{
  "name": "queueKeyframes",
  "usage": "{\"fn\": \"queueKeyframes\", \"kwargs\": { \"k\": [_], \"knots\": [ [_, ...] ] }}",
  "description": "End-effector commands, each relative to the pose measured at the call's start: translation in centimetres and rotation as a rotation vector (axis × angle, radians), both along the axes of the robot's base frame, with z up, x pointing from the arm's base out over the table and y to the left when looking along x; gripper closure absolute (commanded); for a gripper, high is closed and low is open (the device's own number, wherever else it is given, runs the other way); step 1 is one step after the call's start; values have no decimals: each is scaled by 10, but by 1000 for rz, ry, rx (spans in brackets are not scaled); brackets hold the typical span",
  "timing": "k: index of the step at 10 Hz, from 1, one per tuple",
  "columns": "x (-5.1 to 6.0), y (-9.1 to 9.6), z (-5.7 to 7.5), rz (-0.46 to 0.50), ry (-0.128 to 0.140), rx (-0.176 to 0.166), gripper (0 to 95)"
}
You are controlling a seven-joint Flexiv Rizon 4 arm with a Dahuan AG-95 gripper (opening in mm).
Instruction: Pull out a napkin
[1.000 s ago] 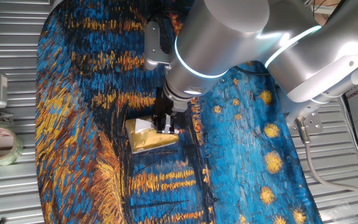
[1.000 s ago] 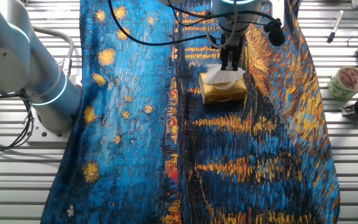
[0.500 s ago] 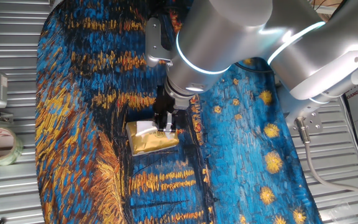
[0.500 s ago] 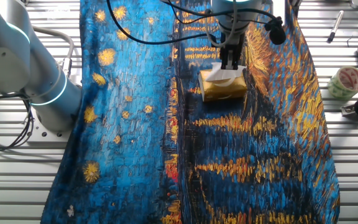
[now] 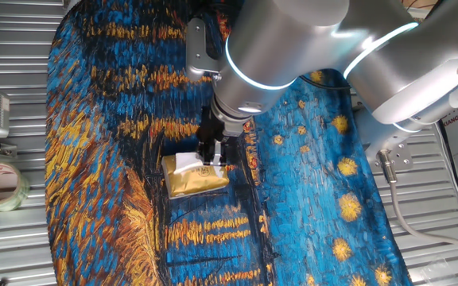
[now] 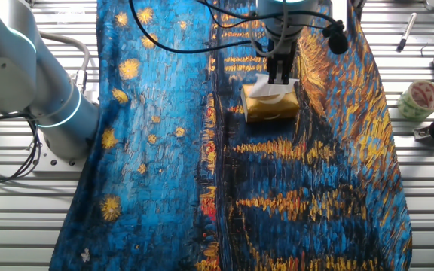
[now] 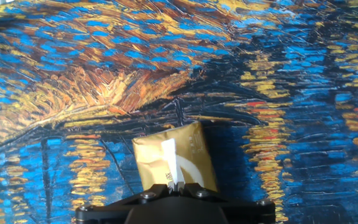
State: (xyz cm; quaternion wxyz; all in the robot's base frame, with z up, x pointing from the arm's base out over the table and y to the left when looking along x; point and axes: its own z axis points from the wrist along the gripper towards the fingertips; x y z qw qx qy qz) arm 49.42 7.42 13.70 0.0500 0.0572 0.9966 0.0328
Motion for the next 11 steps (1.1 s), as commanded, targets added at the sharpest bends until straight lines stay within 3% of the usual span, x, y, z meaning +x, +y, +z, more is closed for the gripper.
{"fn": "queueKeyframes", "kwargs": {
  "k": [1,11],
  "knots": [
    [0,-1,1,0,1,-6,950],
    [-4,-5,12,12,15,-37,950]
  ]
}}
